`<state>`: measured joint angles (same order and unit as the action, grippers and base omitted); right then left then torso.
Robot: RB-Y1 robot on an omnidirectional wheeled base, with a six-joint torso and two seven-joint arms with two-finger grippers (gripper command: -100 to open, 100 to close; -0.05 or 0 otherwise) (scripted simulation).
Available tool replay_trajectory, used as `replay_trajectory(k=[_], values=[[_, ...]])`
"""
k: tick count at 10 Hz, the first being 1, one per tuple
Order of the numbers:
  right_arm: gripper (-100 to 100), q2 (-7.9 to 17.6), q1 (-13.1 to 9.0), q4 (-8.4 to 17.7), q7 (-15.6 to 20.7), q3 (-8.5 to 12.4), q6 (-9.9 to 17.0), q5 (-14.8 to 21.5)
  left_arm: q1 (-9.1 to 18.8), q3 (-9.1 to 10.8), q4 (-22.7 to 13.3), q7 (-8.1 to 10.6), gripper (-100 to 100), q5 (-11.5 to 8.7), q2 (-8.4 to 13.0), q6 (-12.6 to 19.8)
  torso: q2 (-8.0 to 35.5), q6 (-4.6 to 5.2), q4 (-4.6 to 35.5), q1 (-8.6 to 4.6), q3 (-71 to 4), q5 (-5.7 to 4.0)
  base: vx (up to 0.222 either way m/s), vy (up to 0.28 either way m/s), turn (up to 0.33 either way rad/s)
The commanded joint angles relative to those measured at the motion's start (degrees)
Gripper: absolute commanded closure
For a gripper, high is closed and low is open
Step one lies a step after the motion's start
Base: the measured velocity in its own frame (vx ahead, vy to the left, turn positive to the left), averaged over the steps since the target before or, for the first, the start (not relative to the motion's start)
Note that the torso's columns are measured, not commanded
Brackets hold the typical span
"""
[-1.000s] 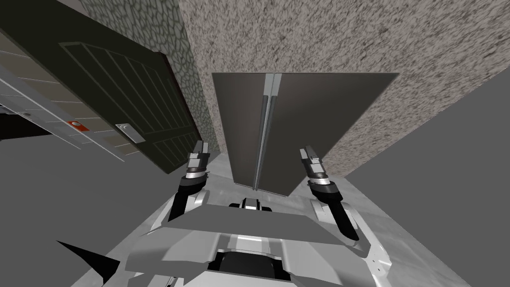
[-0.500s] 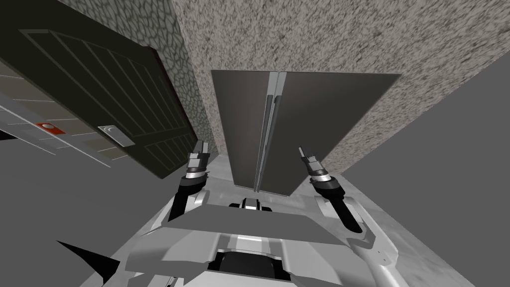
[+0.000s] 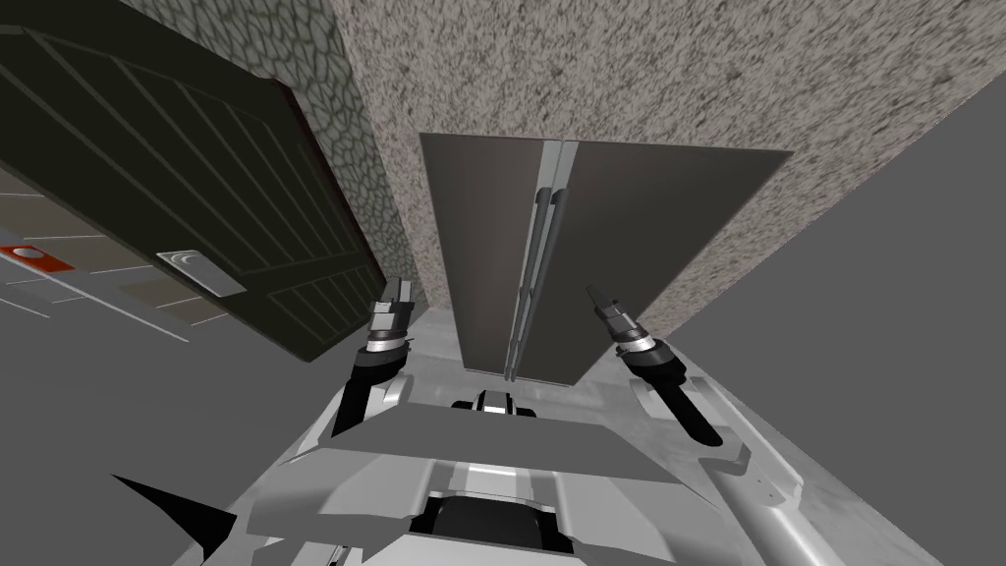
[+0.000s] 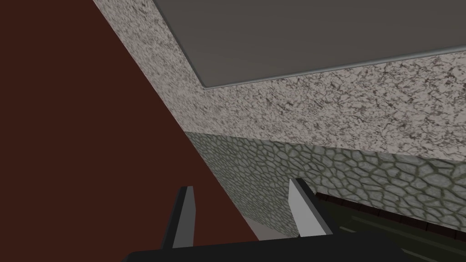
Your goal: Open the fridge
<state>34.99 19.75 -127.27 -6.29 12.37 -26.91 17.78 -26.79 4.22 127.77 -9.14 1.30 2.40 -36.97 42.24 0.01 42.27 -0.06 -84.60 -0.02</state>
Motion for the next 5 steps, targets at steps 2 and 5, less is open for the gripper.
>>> replay_trajectory(k=[2, 5], values=[[-100, 4.4, -1.3, 1.5, -1.0, 1.1, -0.6, 2.3, 0.0, 0.0, 0.0, 0.0, 0, 0.0, 0.0, 0.0, 0.1, 0.01, 0.0, 0.08, 0.0, 0.02, 0.027, 0.092, -0.08], [-100, 9.5, -3.2, 3.7, -2.2, 2.6, -1.4, 5.4, 0.0, 0.0, 0.0, 0.0, 0, 0.0, 0.0, 0.0, 0.0, -0.01, 0.0, 0.06, 0.0, 0.03, 0.032, 0.105, -0.081]])
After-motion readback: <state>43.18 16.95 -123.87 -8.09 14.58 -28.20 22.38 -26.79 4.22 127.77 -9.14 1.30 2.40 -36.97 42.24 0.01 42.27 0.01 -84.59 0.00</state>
